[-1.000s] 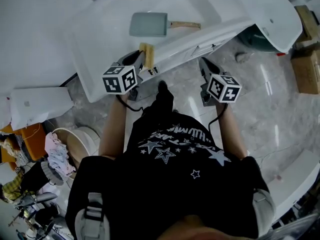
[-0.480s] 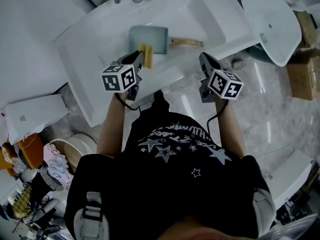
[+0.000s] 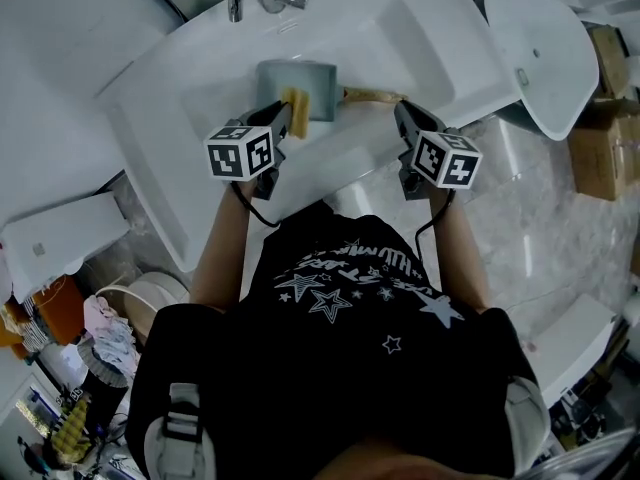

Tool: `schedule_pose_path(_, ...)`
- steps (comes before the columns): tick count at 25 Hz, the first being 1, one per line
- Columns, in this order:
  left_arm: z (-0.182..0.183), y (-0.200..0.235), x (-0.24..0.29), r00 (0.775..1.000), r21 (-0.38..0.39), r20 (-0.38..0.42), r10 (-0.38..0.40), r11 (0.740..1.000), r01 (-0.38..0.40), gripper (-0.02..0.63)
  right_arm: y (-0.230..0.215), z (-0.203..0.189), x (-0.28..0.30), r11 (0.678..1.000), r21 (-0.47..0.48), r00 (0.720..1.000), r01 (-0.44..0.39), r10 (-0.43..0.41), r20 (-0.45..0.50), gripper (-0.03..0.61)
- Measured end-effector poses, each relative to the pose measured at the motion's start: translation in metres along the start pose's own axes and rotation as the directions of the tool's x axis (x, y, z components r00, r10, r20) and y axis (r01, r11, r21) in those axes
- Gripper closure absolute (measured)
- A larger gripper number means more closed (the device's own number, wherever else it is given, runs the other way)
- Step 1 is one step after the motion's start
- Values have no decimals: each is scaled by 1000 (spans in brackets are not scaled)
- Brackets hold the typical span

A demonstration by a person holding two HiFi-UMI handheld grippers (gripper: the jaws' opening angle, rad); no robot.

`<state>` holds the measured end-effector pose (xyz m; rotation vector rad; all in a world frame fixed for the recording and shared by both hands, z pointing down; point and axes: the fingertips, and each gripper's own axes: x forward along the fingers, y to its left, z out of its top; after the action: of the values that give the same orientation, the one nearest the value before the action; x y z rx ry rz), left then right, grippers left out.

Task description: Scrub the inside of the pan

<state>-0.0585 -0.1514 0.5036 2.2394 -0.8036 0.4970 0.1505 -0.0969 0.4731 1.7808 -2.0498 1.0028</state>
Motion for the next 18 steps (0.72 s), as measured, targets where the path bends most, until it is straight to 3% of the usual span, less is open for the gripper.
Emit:
schedule_pose_path(4,-3,0,10,1000,-9,-26,-9,1000,9,571,-2,3,8,998,-54,999,-13,11,-42,564)
schedule_pose_path(6,-6,0,15,999,-12,-40,-8,1000,7,571,-5,3,13,995,-96,997,-22,15,-77,470)
schedule_pose_path(10,-10,3,25,998,-26,-56,23,999,-25,572,-15,2,32,971,-226,987,-77,42,-154,435)
schedule_pose_path(15,-10,6,38,992,-36,-79,96,994,-99,571,-33,1,61,894,-418,960,-162,45,-275,411)
schedule_pose_path(18,-14,5,48,987,-57,-102,127,989,-133,571,-35,-4,74,842,-475,927,-257,76,-367,394)
